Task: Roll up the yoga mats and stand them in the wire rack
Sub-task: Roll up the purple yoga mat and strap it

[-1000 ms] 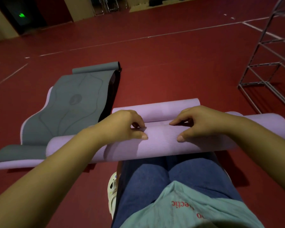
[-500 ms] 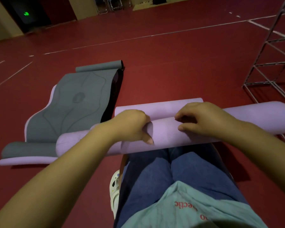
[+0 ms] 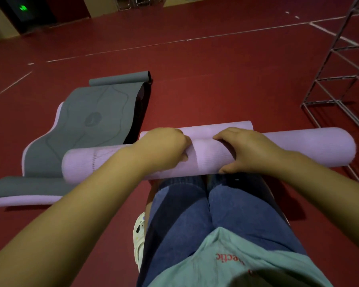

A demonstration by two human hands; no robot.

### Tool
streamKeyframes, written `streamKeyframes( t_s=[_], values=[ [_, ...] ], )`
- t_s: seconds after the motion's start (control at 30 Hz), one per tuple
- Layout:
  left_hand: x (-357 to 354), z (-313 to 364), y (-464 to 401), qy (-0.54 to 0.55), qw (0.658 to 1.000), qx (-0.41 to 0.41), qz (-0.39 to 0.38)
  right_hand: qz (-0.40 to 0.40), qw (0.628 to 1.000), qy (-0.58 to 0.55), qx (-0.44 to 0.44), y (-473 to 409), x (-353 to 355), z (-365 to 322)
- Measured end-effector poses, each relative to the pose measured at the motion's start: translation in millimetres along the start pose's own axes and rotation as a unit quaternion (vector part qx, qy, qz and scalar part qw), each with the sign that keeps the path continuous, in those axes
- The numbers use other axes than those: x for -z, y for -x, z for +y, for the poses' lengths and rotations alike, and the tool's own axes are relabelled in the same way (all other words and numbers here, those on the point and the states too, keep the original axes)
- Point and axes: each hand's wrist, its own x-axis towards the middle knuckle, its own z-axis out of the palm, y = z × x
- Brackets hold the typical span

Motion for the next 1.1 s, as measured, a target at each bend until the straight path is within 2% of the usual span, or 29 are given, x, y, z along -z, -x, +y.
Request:
streamKeyframes(
  t_s=[0.1,0.2,0.37,0.47,0.53,0.63,0.7,0.93,1.1],
  values=[
    [-8,-3,10,0.027,0.999,-0.018,0.03,-0.01,1.0,-0.009,0.002,-8,4,3],
    [-10,-6,10,0.032,0.999,-0.01,-0.003,-0.036,0.999,-0.007,0.007,-19,7,7],
    [-20,-5,-1,-0.006,1.0,0.001,0.006,-0.099,0.992,0.079,0.017,-25,6,3],
    [-31,-1,-3,-0.033,0.999,0.018,0.028,-0.086,0.989,0.121,0.015,-27,0,-2],
    [-32,-5,-4,-0.001,0.998,0.029,0.062,-0.076,0.991,0.111,0.007,-28,1,-2],
    [-23,-13,-4,0.063,0.996,0.038,0.057,-0.066,0.994,0.09,0.005,-25,7,1],
    [-17,-13,0,0.065,0.996,0.028,0.059,-0.057,0.995,0.081,0.01,-20,12,0],
    [6,5,38,0.07,0.986,-0.029,0.147,-0.032,0.996,0.073,0.03,20,37,-16],
    [22,23,73,0.075,0.99,-0.047,0.108,-0.066,0.996,0.049,0.046,55,47,-31]
  ],
)
